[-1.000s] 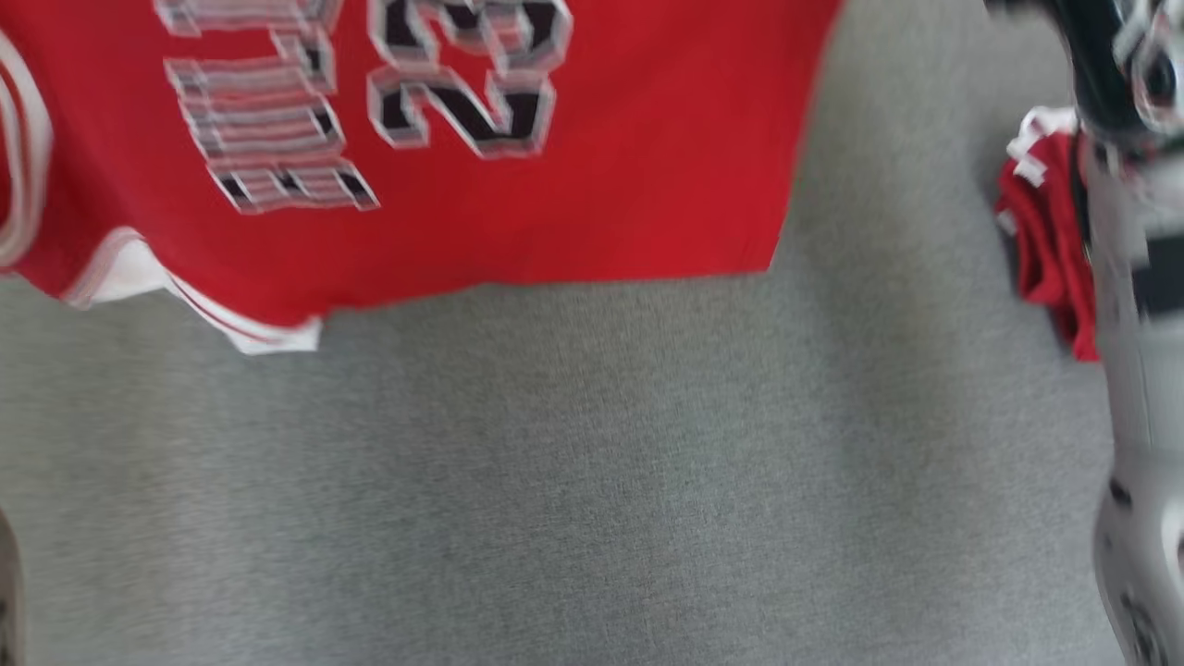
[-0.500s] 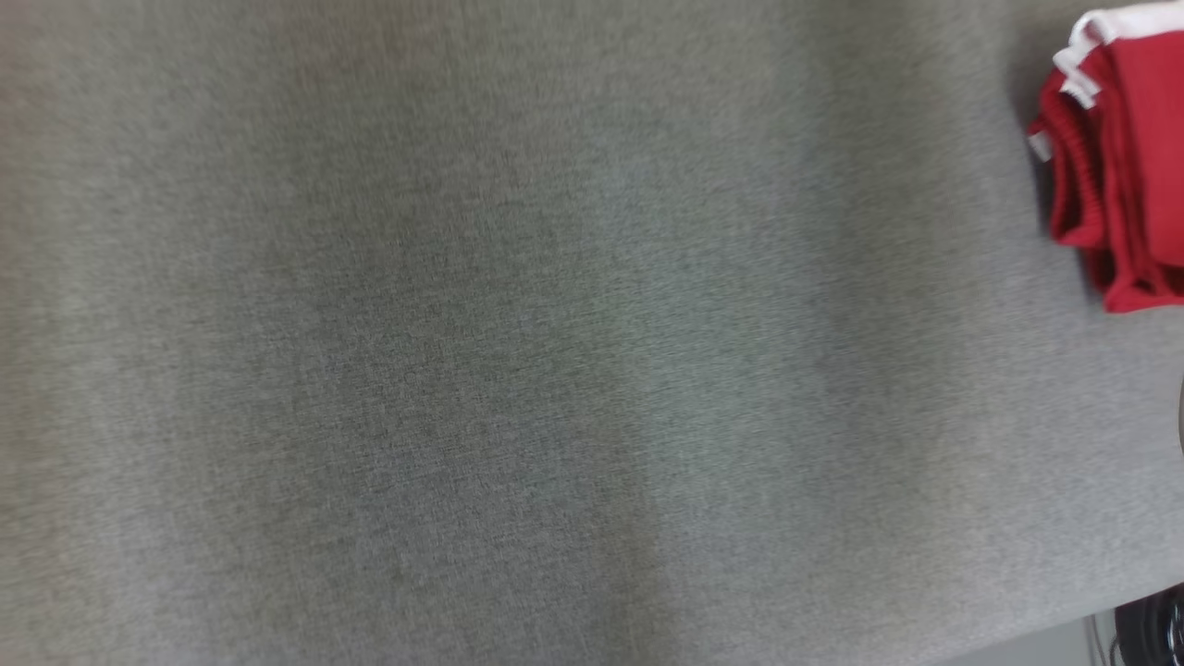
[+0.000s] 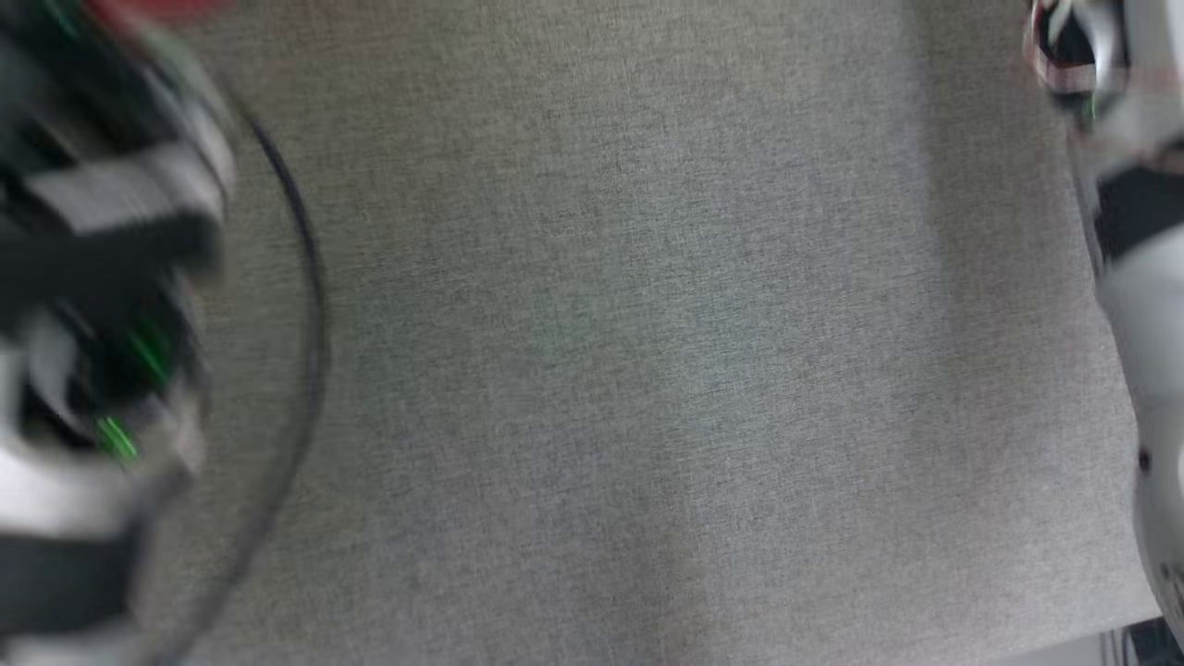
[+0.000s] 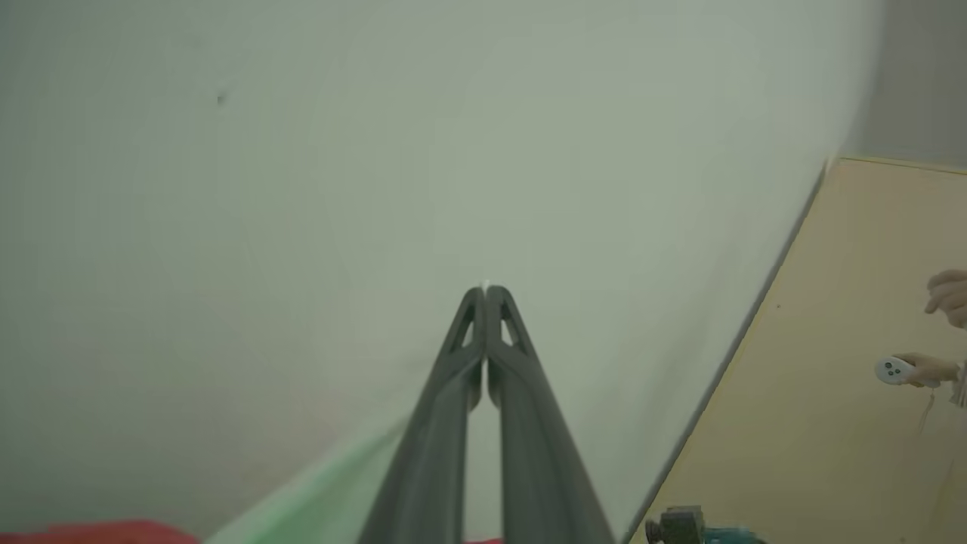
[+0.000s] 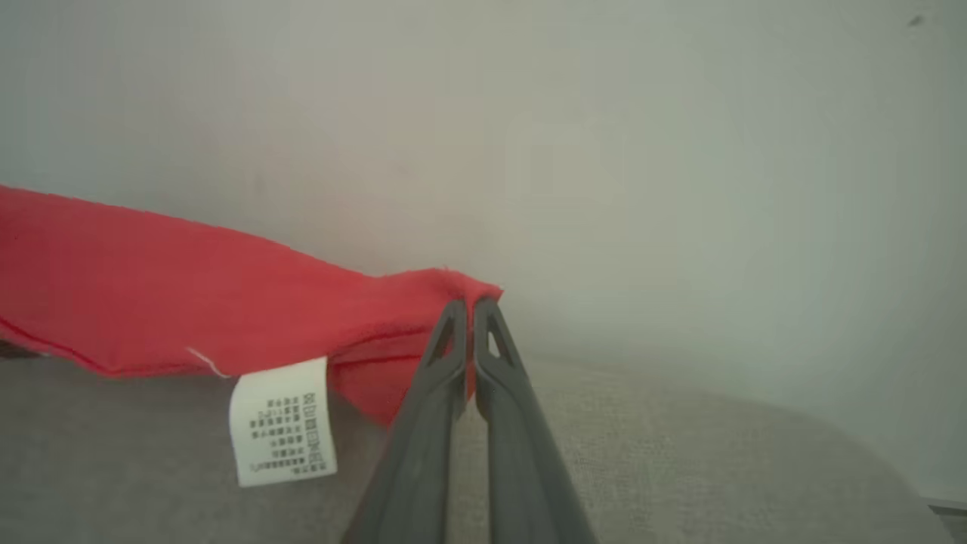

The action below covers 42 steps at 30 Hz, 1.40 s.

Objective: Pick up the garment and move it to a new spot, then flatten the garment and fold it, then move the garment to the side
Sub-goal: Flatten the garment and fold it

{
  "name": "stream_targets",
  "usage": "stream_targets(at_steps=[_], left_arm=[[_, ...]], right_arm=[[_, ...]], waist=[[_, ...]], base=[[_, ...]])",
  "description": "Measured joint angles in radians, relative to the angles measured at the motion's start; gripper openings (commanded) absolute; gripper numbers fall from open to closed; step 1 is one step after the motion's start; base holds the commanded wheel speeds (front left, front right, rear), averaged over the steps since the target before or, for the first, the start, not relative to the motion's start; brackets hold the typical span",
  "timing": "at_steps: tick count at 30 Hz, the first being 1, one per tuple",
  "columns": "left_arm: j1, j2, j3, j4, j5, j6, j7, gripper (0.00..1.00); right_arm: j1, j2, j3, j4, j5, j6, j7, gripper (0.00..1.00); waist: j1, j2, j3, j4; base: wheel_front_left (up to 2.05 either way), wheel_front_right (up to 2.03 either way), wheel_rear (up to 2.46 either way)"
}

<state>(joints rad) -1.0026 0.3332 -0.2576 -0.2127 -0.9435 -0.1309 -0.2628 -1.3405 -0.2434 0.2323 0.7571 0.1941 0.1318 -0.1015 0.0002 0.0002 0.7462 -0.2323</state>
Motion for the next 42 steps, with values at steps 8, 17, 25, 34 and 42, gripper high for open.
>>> stream_targets(at_steps=[8,17,25,34,42], left_arm=[[0.487,-0.086,0.038,0.014,-0.067,0.0,0.0,0.0],[0.785,-0.066,-0.041,0.136,-0.25,-0.001,0.0,0.0],[0.938,0.029,-0.134,0.163,-0.465,0.0,0.037,0.0],[1.086,0.084,-0.155,0.13,-0.634,0.0,0.13,0.0],[1.146,0.099,-0.2,0.139,-0.695,0.0,0.243,0.0]], right_arm=[[0.304,-0.106,0.152,-0.173,0.172,0.0,0.272,0.0],[0.624,-0.195,0.14,-0.365,0.281,0.0,0.498,0.0],[0.821,-0.206,0.038,-0.47,0.298,0.0,0.626,0.0],[1.044,-0.188,-0.104,-0.617,0.298,0.0,0.805,0.0],[1.259,-0.136,-0.224,-0.796,0.277,0.0,1.029,0.0]], waist=[[-0.0002,-0.0001,-0.099,0.027],[-0.0006,-0.0005,-0.304,0.066],[-0.0006,-0.0006,-0.477,0.105],[-0.0005,-0.0004,-0.617,0.152],[-0.0003,-0.0003,-0.67,0.2]], base=[[0.0,0.0,0.0],[0.0,0.0,0.0],[0.0,0.0,0.0],[0.0,0.0,0.0],[0.0,0.0,0.0]])
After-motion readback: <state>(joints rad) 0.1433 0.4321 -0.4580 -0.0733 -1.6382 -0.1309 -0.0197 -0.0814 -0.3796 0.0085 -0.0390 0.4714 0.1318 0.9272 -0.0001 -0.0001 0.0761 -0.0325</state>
